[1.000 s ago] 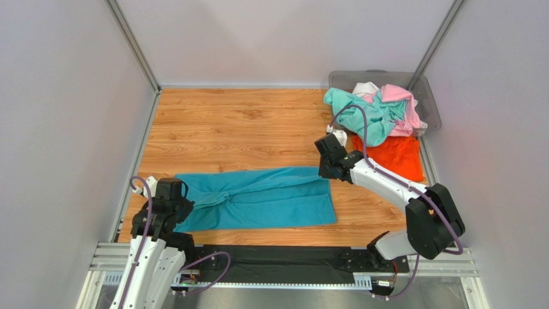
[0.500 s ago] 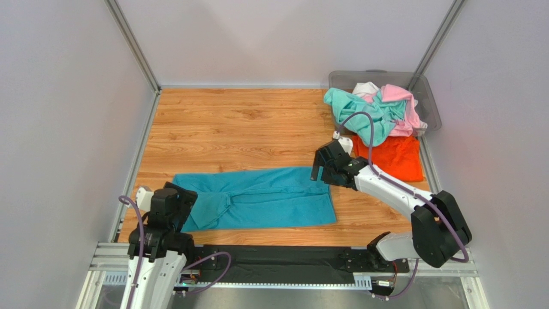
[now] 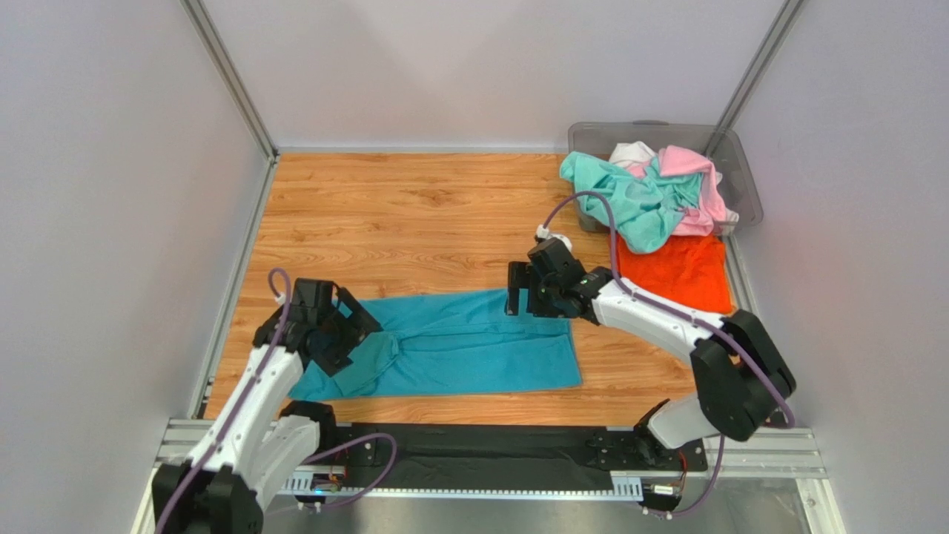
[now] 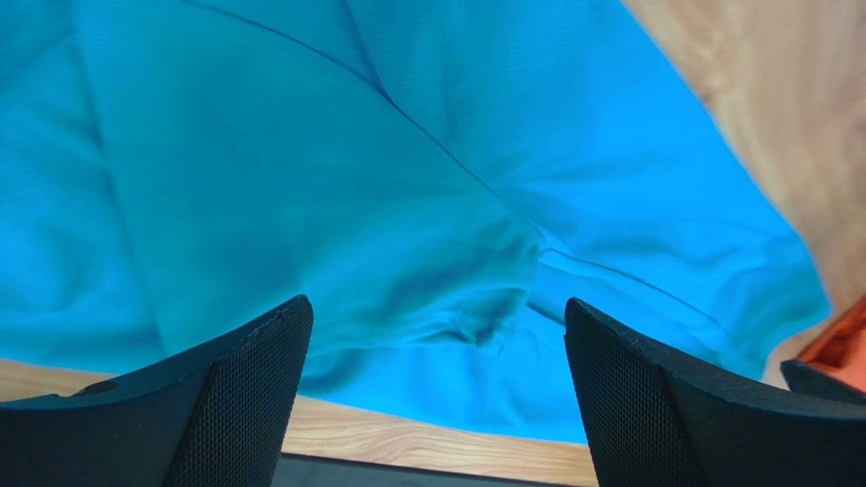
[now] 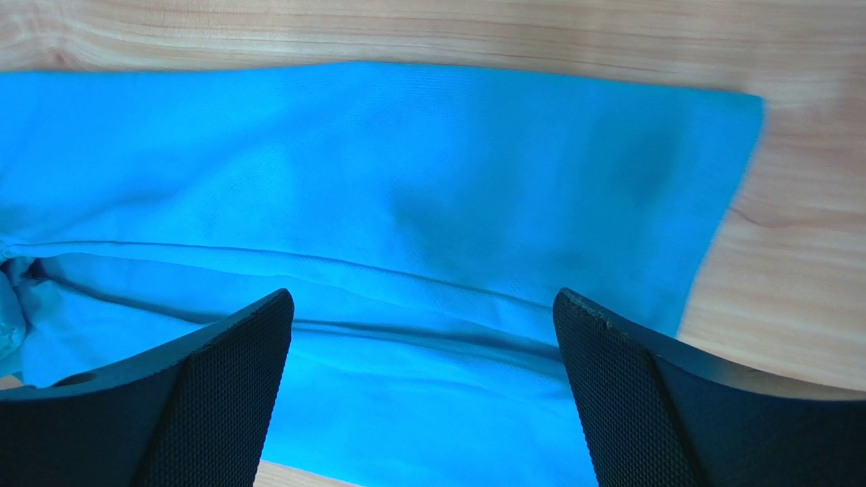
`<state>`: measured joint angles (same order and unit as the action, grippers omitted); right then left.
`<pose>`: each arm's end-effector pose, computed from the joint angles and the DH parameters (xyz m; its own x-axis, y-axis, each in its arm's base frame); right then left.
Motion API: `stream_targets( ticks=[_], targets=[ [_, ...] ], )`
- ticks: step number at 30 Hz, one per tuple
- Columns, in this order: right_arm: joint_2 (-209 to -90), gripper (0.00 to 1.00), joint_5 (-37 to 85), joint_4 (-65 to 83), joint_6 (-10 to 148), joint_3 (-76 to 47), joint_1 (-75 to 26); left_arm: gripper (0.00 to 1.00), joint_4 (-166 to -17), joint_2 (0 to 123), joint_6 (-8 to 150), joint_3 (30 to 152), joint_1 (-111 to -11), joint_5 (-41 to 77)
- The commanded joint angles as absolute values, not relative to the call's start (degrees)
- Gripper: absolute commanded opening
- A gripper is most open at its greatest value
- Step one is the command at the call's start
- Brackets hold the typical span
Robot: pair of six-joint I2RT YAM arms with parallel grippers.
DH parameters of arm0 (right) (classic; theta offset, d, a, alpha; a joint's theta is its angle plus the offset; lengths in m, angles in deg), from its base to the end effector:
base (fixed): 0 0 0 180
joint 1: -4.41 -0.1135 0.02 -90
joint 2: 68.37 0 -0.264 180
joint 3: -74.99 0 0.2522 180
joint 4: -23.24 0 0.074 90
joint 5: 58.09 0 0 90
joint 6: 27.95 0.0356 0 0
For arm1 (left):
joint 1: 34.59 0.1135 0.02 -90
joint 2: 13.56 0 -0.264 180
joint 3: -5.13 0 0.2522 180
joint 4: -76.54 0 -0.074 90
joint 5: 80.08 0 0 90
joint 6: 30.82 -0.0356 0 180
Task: Fold and stack the t-shirts
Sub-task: Fold the tshirt
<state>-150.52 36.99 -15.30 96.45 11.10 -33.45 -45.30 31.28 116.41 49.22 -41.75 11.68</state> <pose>0.2257 0.1714 0.2044 -0.8689 0.0374 -0.4937 -0.0996 0.9636 0.2482 0.1403 -0.0187 0.2025 -0.5779 -0.7745 -0.2574 -0.6385 0.6255 -0.4484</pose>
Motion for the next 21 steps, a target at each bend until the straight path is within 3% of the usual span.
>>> stream_targets(
  ticks=[1, 6, 12, 18, 21],
  targets=[
    [-156.16, 1.0, 33.49, -11.62, 94.75, 8.23, -34.35, 1.0, -54.18, 40.54, 110.6, 49.39, -41.97, 18.18],
    [-161.87, 1.0, 32.7, -11.09, 95.1, 7.96, -34.52, 1.0, -60.51, 51.88, 110.33, 49.48, -42.06, 16.43],
    [-160.22, 1.0, 31.2, -9.86, 98.7, 13.93, -36.8, 0.97, -66.14, 65.68, 110.42, 53.51, -42.93, 17.48],
    [-151.52, 1.0, 35.94, -9.51, 107.99, 24.91, -47.5, 0.97, -64.13, 78.51, 110.25, 66.6, -47.06, 16.25],
    [-147.74, 1.0, 40.6, -11.79, 113.19, 26.95, -55.23, 0.97, -60.97, 87.2, 110.24, 79.3, -50.05, 13.96]
  ],
)
